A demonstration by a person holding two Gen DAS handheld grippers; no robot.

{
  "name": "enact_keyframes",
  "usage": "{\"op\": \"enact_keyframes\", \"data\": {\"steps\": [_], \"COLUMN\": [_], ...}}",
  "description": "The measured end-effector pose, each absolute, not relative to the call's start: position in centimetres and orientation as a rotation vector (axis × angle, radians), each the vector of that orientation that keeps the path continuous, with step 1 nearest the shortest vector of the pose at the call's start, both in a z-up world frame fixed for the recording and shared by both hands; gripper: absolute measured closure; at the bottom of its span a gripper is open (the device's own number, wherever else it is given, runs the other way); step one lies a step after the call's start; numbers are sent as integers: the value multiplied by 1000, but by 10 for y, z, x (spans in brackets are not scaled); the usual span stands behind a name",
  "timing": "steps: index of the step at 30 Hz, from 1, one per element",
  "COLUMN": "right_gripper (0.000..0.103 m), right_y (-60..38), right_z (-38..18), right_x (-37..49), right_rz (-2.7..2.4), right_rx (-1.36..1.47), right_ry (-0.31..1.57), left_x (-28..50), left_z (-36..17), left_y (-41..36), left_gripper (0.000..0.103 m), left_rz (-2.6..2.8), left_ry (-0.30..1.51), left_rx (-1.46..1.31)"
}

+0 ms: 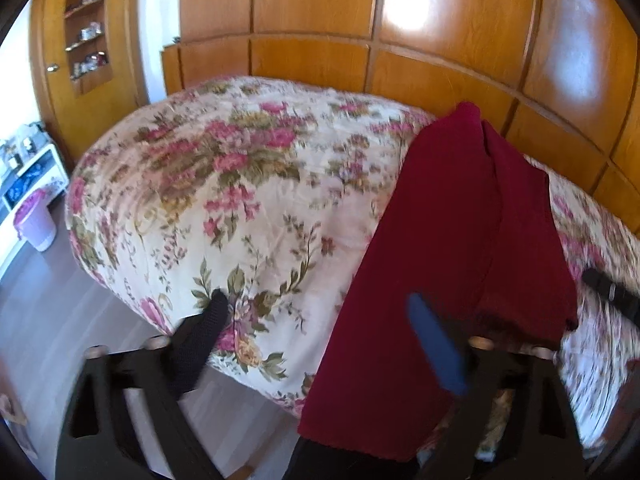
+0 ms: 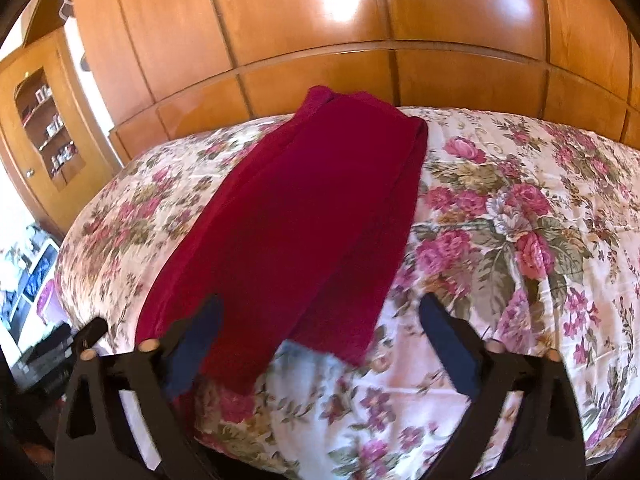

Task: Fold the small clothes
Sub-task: 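Grasp the folded red shirt with both grippers and lift it to unfold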

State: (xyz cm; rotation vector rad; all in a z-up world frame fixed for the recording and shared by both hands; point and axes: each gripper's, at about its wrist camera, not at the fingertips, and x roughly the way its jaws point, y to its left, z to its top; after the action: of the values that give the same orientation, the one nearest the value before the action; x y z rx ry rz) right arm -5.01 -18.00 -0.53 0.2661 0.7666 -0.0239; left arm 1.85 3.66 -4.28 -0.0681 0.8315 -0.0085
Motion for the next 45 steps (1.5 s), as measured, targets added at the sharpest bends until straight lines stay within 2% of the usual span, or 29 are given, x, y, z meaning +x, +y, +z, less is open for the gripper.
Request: {"op": "enact_keyframes", "data": {"steps": [2,8,9,10,11,12,13,14,15,20,27,33,37,38,39,40,41,42,45], "right_gripper": [32,32,35,41,51,63,71,89,94,95,96,95,92,82,55,42,32,32,28], "right_y": [-185,-181,-178,-176,-171,-168,-165,-164,-167,-199,-324,-433,-467,-469,-468,-466,-459,-448,-415], "right_z": [-9,-31,-36,-37,-35,-32,-27,-22,-13,26,50,34,18,15,14,11,13,17,27], "right_x": [-39,9,18,22,26,26,26,23,18,-6,6,51,81,86,88,89,88,83,64], "right_rz": [-14,48,54,61,76,82,86,89,90,-24,-394,-662,-689,-685,-684,-681,-675,-657,-546], "right_rx": [286,340,336,329,290,253,205,162,125,-62,-158,-125,-60,-48,-43,-44,-52,-57,19], "right_ry": [791,886,905,907,903,895,878,860,833,696,660,758,845,861,862,857,838,817,778], "left_x": [20,22,24,25,25,25,24,24,24,35,94,173,241,252,260,267,270,268,252], "left_z": [-52,-80,-86,-89,-93,-96,-95,-93,-88,-55,3,38,42,38,34,29,25,23,14], "left_y": [40,32,27,25,21,18,15,15,16,43,99,147,169,169,170,169,167,165,148], "left_gripper": [31,32,32,41,63,68,79,95,95,96,96,96,96,96,92,75,51,41,39], "left_rz": [-45,-139,-153,-167,-194,-226,-228,-233,-238,-215,-57,123,243,243,232,216,214,219,169], "left_ry": [864,952,970,977,981,989,979,974,966,903,747,665,697,716,732,745,753,747,712], "left_rx": [-73,-81,-66,-61,-55,-52,-45,-47,-58,-154,-152,-157,-153,-157,-176,-206,-218,-223,-233]}}
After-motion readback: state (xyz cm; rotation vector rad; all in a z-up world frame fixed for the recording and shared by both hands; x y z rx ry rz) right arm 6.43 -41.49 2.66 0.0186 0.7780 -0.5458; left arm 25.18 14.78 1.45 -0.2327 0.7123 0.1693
